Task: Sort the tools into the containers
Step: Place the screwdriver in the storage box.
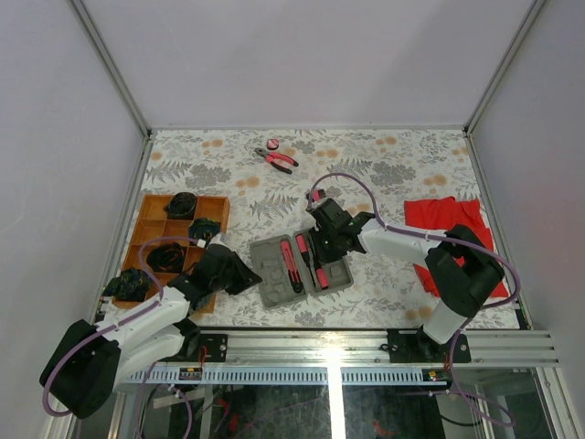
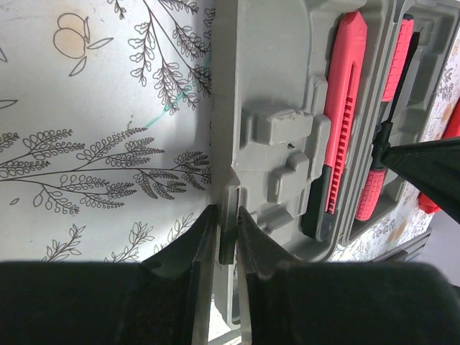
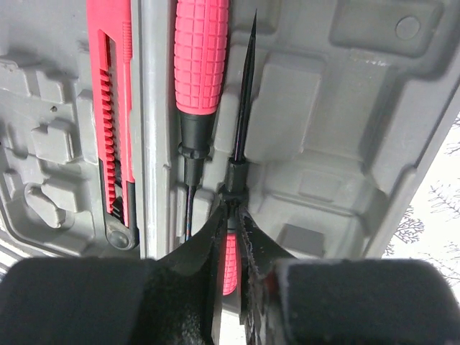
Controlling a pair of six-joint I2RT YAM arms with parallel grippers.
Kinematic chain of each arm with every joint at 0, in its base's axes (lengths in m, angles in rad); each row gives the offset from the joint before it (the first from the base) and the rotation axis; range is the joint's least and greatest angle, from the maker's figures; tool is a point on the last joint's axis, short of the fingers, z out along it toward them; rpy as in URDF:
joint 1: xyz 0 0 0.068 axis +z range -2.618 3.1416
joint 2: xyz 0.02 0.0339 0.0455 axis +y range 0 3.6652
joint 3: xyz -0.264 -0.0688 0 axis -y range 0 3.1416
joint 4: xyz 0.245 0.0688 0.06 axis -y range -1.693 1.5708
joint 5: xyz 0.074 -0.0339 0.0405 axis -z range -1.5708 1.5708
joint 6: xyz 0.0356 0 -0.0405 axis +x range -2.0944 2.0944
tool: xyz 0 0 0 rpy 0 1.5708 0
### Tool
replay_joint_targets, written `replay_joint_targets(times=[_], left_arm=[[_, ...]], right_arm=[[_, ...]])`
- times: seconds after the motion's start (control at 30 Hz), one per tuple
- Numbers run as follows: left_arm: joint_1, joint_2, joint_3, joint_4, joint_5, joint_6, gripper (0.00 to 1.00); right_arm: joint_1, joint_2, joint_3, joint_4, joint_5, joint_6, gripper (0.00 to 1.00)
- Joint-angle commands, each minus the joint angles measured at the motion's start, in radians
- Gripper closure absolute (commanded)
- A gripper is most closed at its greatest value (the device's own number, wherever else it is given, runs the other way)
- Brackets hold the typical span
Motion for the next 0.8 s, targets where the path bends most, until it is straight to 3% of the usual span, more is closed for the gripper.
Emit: replay_joint_targets(times=[0.0,0.3,0.77], left_arm=[[-0.002,0.012,0.038,0.016,-0.006,0.002,0.87],[-0.002,0.016,0.041,0.018,0.0,0.011,0.87],[-0.009,0.041,0.051,0.037,0.014,0.029,0.9]], right_arm=[[0.008,0.042,0.031,-0.068,0.037,-0.027,0.88],[0.021,0.115,0.041,-0.116,0.023,-0.027,0.99],[0.072,0.231,0.037,-0.152,0.03,-0.01,1.0]])
